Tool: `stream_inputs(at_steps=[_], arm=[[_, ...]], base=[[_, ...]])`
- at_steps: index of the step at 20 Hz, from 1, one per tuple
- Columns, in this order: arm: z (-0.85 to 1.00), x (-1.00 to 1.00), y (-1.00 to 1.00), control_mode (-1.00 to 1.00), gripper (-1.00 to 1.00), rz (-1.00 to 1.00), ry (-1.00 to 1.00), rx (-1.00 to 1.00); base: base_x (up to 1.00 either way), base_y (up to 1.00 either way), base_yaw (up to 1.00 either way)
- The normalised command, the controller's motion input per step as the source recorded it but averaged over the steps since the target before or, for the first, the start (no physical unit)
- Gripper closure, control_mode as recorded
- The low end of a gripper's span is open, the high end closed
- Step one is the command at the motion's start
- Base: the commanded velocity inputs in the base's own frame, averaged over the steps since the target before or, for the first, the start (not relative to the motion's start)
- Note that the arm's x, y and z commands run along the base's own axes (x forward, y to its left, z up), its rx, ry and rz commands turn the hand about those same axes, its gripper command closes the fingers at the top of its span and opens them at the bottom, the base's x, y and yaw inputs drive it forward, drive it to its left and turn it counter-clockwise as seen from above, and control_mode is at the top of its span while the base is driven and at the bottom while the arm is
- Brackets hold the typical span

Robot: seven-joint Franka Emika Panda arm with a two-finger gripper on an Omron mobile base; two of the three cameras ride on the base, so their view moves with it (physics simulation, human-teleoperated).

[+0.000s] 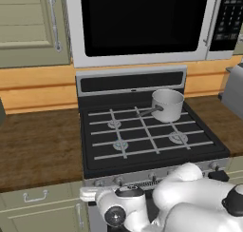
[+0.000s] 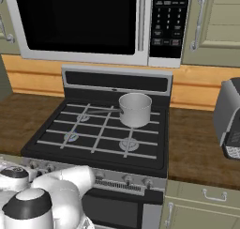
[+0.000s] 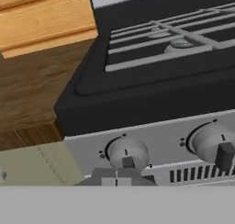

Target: Turn off the front left burner of the stove.

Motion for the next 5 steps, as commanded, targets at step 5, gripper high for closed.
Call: stream_inputs(at_steps=[5], arm=[[0.00,0.00,0.00,-1.00,1.00,0.00,-0.01,0.00]], base=[[0.00,0.00,0.00]])
